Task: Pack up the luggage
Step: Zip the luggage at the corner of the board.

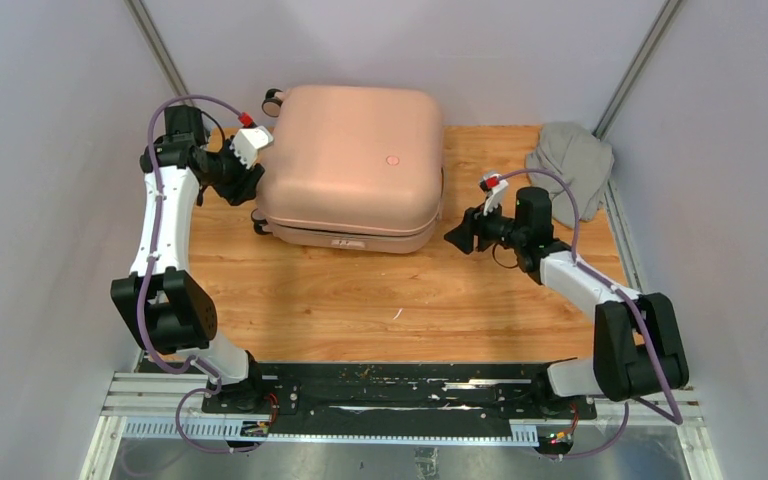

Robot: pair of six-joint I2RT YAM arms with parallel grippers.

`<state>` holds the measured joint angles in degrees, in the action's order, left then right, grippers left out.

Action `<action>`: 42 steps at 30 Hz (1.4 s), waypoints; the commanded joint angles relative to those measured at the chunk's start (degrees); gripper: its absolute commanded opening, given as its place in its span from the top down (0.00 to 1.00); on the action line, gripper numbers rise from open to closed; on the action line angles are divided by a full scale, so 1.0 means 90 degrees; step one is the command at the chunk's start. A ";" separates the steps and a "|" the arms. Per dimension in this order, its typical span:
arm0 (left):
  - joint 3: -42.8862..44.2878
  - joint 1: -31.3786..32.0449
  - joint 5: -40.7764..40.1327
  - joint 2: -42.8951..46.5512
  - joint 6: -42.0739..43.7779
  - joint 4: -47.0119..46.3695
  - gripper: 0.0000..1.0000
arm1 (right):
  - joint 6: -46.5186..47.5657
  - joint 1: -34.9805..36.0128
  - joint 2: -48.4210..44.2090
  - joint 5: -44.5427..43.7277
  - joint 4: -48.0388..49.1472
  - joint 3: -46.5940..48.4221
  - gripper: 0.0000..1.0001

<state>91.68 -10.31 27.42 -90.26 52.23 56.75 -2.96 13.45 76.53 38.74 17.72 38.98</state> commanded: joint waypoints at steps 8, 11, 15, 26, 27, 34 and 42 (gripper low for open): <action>0.0536 -0.0034 -0.0053 0.0198 -0.0309 -0.0202 1.00 | 0.1396 -0.0342 0.1445 0.1509 -0.0925 0.1490 0.42; 0.0512 -0.0028 -0.0099 0.0163 -0.0251 -0.0202 1.00 | 0.1347 -0.0538 0.1831 0.1946 -0.0816 0.1708 0.40; 0.0487 -0.0033 -0.0088 0.0095 -0.0237 -0.0197 1.00 | 0.1470 -0.0566 0.2322 0.2574 -0.0893 0.2054 0.08; 0.0487 -0.0027 -0.0107 0.0021 -0.0194 -0.0202 1.00 | 0.1289 -0.0548 0.3055 0.3612 -0.0533 0.2470 0.19; 0.0482 -0.0027 -0.0107 0.0019 -0.0197 -0.0202 1.00 | 0.1173 -0.0548 0.3106 0.3639 -0.0452 0.2504 0.21; 0.0457 -0.0026 -0.0157 0.0043 -0.0158 -0.0202 1.00 | 0.0388 -0.0486 0.3279 0.3855 0.0533 0.2446 0.34; 0.0409 -0.0007 -0.0156 0.0081 -0.0149 -0.0202 1.00 | 0.0607 -0.0019 0.2781 0.2984 0.0486 0.1940 0.36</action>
<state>93.10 -10.28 26.98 -90.61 53.12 57.32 2.52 8.29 104.25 66.87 19.29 59.13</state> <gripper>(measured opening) 0.544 0.670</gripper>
